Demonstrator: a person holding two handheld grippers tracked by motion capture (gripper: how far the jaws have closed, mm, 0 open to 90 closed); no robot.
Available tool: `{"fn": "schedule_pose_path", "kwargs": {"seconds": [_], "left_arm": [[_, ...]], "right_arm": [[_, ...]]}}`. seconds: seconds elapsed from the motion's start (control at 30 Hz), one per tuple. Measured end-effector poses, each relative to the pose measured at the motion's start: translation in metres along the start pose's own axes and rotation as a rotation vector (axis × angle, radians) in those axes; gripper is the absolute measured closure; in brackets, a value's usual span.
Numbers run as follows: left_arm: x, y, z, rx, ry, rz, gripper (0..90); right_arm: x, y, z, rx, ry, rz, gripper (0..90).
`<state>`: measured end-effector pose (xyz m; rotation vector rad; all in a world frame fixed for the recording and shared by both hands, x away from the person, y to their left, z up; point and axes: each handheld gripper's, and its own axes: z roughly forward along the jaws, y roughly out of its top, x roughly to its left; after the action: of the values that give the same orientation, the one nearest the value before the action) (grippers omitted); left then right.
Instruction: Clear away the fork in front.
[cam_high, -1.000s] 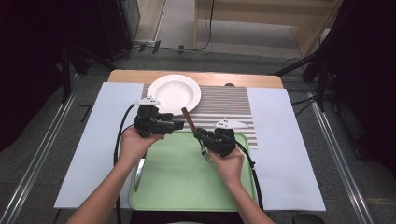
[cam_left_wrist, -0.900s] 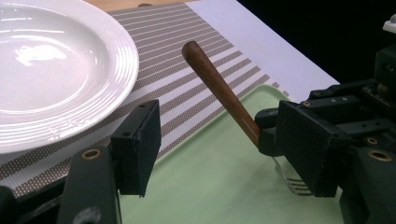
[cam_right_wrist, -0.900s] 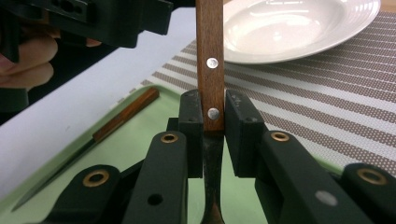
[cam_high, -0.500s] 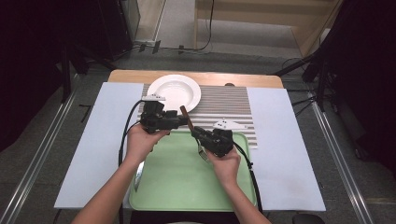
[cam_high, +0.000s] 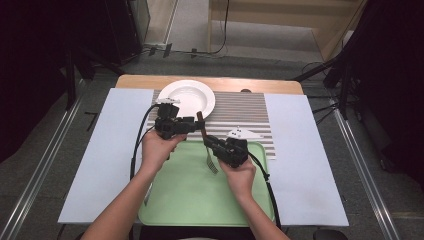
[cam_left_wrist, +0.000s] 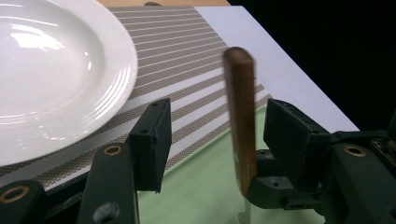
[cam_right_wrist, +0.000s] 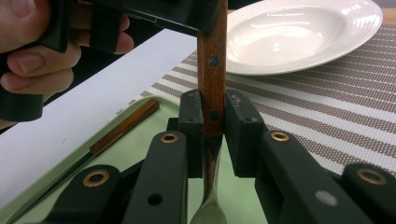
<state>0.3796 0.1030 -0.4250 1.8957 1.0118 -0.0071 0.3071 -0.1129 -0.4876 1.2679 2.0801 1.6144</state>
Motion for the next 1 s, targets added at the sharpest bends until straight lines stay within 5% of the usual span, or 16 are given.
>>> {"fn": "schedule_pose_path", "kwargs": {"seconds": [0.87,1.0], "left_arm": [[-0.0008,-0.0051,0.0054,-0.029,-0.003,0.005,72.7],[-0.0003,-0.0052,0.0057,-0.029,-0.008,0.005,74.5]], "right_arm": [[0.0011,-0.0001,0.0054,0.013,0.001,0.004,76.2],[0.0019,-0.0003,0.0055,0.011,-0.009,-0.024,76.0]]}}
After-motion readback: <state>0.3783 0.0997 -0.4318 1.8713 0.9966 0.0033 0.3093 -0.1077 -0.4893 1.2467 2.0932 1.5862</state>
